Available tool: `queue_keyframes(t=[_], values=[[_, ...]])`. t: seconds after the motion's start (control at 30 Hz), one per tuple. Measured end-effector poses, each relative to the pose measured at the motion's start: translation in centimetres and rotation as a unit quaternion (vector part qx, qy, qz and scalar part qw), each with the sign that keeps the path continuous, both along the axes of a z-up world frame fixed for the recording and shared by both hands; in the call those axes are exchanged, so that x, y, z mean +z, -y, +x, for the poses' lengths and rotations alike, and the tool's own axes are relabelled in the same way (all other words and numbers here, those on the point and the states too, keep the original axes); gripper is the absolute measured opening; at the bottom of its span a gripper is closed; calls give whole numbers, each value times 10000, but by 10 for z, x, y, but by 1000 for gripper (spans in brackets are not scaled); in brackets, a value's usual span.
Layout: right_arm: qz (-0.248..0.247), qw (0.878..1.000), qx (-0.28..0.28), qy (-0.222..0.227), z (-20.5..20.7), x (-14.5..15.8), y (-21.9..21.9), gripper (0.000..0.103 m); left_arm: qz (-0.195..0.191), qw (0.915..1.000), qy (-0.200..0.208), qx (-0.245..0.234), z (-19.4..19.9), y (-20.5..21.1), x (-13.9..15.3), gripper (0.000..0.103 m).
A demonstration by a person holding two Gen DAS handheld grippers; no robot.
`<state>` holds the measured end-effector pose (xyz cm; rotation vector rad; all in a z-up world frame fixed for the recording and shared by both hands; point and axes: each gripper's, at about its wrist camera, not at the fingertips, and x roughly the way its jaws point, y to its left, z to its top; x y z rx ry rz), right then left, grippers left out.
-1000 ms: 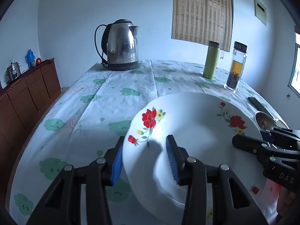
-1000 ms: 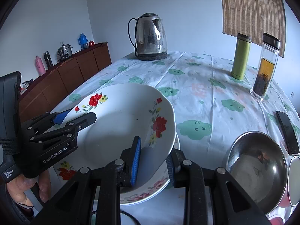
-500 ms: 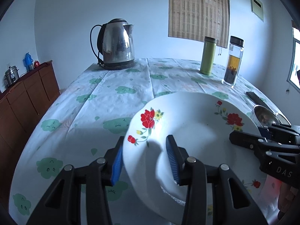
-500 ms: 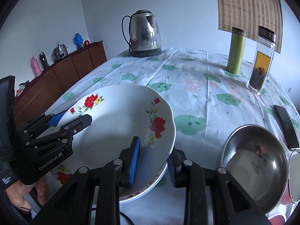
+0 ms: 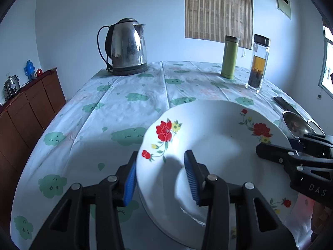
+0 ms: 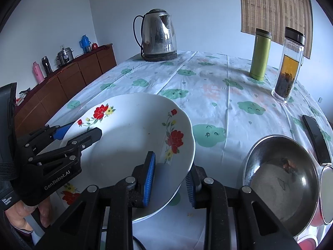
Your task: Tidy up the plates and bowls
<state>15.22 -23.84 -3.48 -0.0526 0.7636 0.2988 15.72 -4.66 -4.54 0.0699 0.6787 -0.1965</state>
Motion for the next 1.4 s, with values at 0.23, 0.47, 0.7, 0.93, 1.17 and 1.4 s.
queue_keyframes(t=[0.23,0.47,0.7,0.93,1.17,1.4], values=[[-6,10000,-12,-14,1,-1,1,30,67,10000,27,-12,0,1,0,41],[-84,9999,-61,15,2,-2,2,31,131,9999,47,-47,-1,3,-1,41],[-113,9999,-30,-10,1,-3,1,32,142,9999,47,-46,-1,4,-1,41],[-210,9998,-2,-28,2,-4,-1,31,129,9998,93,-146,-2,5,1,36],[-407,9992,11,-2,0,-7,-5,31,435,9977,247,-465,-8,23,2,27],[-421,9991,15,-1,1,-8,-5,31,300,9994,137,-145,-5,12,1,32]])
